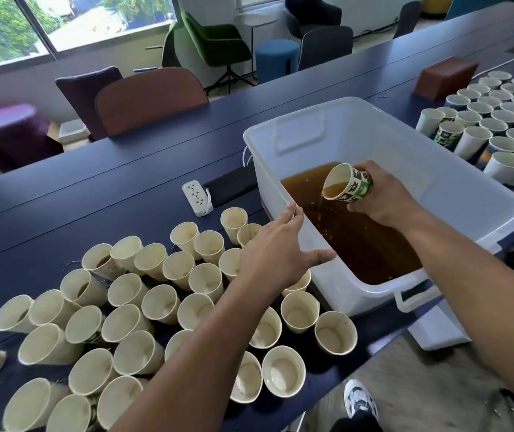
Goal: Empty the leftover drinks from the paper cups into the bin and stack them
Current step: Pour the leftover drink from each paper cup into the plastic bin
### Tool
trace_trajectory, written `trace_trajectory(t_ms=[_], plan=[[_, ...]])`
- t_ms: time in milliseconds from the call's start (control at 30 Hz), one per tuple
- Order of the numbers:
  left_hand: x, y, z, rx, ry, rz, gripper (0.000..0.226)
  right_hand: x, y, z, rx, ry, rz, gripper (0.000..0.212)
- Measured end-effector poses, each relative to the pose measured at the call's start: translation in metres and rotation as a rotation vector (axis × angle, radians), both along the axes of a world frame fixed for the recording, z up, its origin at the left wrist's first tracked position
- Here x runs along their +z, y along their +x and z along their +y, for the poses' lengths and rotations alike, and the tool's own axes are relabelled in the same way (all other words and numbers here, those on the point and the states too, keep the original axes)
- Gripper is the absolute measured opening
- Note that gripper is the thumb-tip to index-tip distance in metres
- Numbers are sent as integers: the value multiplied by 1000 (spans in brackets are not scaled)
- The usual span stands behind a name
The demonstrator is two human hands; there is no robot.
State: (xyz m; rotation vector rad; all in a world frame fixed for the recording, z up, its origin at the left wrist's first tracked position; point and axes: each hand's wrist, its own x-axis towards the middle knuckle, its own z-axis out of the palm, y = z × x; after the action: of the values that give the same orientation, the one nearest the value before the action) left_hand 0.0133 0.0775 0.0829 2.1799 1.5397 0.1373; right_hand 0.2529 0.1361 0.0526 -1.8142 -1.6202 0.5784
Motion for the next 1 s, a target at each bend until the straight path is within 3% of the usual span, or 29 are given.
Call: trace_trajectory(t_ms=[667, 1000], plan=[[-9, -1, 5, 3, -1, -14, 102, -13, -3, 10, 52, 85, -259, 61], [-8, -1, 4, 3, 3, -16, 102, -10, -17, 5, 150, 62, -602, 56]])
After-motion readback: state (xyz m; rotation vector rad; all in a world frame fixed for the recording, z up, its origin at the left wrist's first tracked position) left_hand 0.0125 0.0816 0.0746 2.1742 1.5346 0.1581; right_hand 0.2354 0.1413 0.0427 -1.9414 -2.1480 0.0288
